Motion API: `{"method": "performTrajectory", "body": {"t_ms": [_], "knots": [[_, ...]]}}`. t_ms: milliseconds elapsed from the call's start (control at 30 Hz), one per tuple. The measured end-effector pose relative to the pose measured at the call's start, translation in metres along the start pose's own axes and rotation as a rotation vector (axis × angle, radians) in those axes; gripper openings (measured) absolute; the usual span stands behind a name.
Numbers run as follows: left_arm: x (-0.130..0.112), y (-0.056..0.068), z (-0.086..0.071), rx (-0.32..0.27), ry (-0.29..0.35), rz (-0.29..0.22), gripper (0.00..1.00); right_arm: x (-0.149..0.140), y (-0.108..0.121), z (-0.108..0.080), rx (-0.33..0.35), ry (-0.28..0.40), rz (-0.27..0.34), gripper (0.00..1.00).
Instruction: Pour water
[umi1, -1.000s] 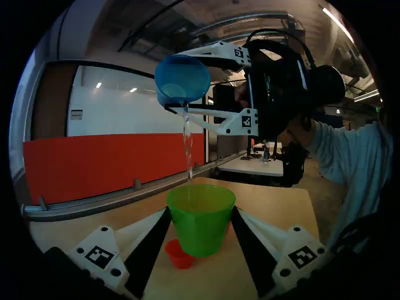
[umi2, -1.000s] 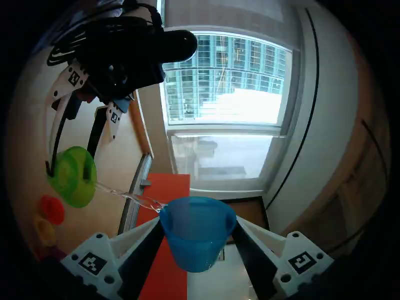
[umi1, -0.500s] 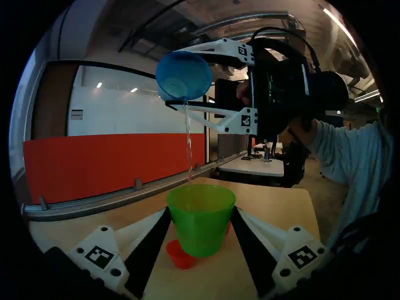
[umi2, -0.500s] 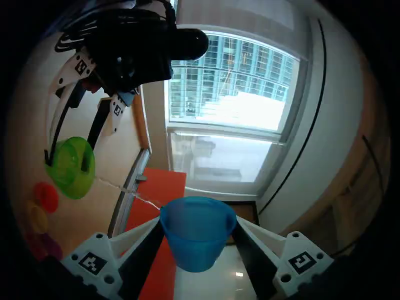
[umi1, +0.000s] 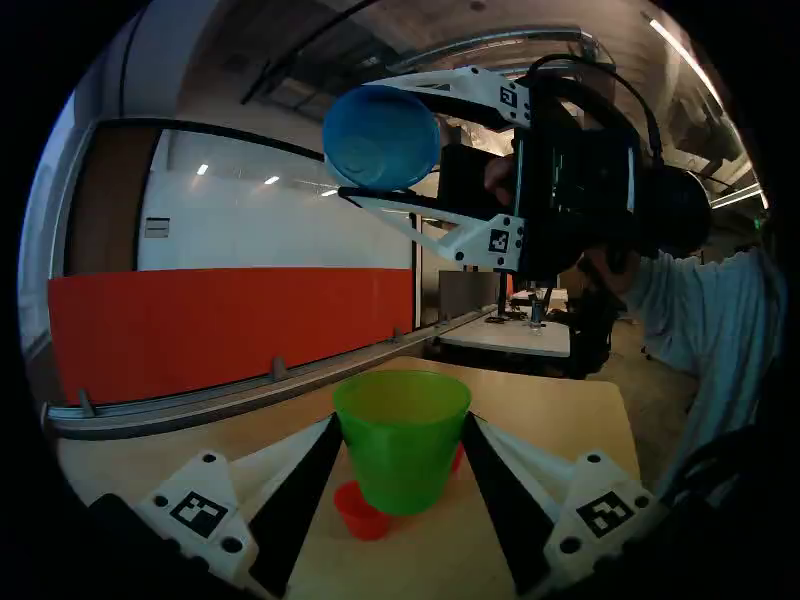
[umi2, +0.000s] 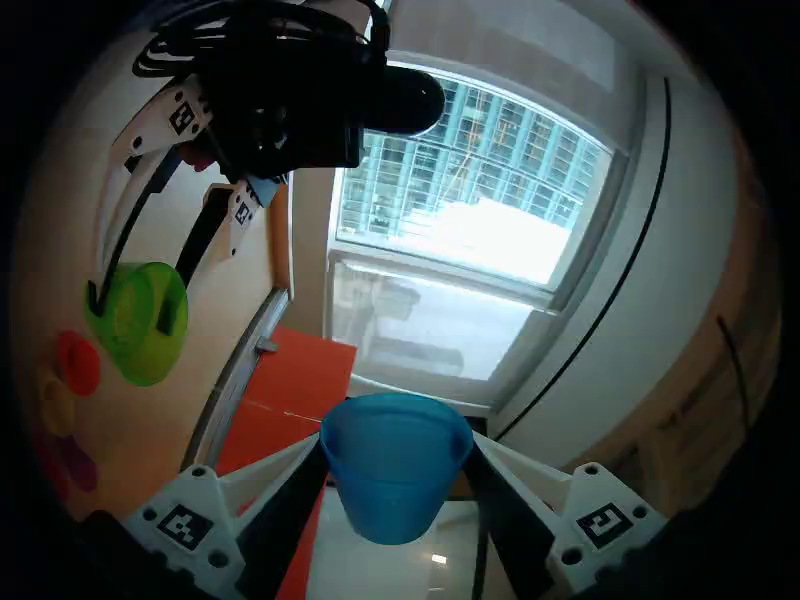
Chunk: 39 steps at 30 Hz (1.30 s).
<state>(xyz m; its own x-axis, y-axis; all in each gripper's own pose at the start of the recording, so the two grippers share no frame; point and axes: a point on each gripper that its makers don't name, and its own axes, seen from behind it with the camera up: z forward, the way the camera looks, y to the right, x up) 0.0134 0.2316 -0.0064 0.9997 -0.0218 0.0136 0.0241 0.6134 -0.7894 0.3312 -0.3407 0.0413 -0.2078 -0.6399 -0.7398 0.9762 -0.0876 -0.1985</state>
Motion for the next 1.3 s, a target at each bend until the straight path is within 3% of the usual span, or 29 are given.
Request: {"method": "performTrajectory", "body": {"t_ms": [100, 300, 500, 900, 1300], "knots": [[0.000, 0.000, 0.000, 0.001, 0.000, -0.001, 0.85, 0.002, 0.000, 0.000, -0.001, 0.005, -0.008, 0.90], [0.002, 0.001, -0.001, 0.002, 0.003, 0.000, 0.84, 0.004, 0.002, 0.000, -0.005, 0.012, 0.033, 0.90], [0.002, 0.000, -0.003, 0.004, 0.006, 0.002, 0.85, 0.000, 0.004, -0.002, -0.016, 0.003, 0.152, 0.90], [0.008, -0.004, -0.008, 0.015, 0.016, 0.005, 0.85, -0.020, -0.001, -0.014, -0.007, -0.031, 0.594, 0.90], [0.011, -0.005, -0.008, 0.021, 0.015, 0.013, 0.85, -0.008, -0.012, -0.025, 0.035, -0.011, 1.127, 0.90]]}}
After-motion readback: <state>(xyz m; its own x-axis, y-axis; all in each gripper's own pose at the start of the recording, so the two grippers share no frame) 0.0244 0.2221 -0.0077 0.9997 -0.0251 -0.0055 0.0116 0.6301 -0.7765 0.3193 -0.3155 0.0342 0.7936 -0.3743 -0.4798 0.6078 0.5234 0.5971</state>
